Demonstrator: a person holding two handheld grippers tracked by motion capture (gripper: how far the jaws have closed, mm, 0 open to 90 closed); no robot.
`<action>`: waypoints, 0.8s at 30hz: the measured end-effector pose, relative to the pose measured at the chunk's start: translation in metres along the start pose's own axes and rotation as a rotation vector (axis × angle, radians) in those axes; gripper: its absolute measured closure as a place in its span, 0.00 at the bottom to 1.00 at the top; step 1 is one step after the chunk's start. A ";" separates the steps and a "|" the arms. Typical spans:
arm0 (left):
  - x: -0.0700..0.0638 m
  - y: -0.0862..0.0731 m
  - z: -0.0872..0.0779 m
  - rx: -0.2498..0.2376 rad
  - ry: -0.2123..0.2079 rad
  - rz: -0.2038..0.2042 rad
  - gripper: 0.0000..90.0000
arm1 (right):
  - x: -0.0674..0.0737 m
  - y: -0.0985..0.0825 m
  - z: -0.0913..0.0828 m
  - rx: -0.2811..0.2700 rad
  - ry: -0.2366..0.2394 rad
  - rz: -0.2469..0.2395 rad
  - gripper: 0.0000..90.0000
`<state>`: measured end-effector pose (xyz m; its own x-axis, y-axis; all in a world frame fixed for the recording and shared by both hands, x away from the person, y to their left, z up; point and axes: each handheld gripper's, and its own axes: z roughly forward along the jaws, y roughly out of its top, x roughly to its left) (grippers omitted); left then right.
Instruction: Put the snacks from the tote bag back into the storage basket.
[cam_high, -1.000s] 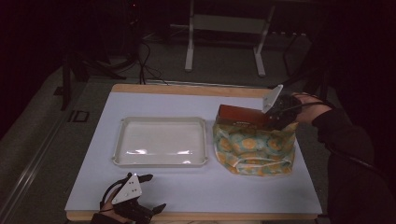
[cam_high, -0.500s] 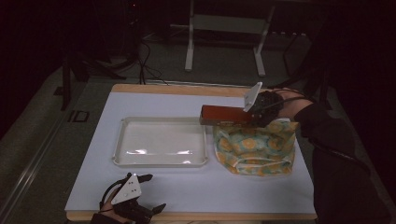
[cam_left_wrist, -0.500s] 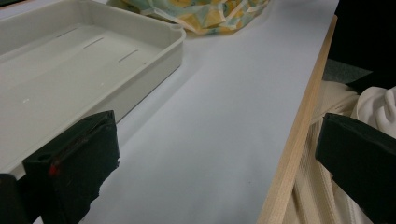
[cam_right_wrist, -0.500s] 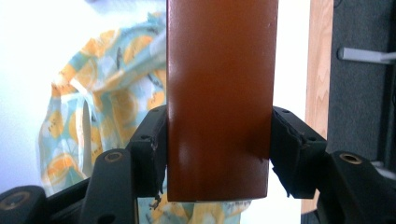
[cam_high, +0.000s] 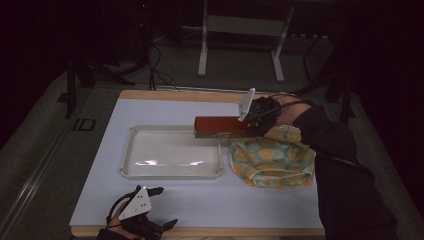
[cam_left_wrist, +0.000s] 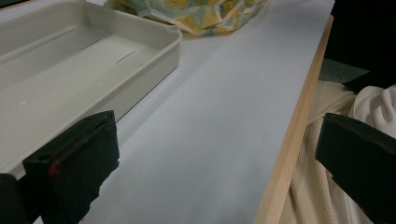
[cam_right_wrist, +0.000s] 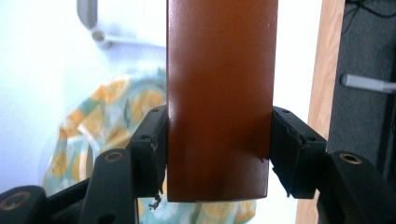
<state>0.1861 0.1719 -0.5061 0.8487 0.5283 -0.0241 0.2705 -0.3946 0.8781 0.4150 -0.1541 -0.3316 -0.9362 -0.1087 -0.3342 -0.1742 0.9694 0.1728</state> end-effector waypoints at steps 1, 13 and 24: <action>0.000 0.000 0.000 0.000 -0.001 0.002 0.00 | 0.000 0.004 0.001 -0.003 0.000 -0.002 0.48; -0.001 0.001 -0.001 -0.007 -0.003 0.007 0.00 | 0.003 0.044 0.015 -0.093 0.042 -0.037 0.48; -0.001 0.001 -0.001 -0.006 -0.006 0.012 0.00 | 0.004 0.066 0.037 -0.138 0.063 -0.023 0.48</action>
<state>0.1849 0.1719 -0.5047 0.8546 0.5191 -0.0167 0.2579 -0.3962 0.8812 0.4115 -0.0824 -0.3559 -0.9481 -0.1480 -0.2813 -0.2316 0.9277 0.2926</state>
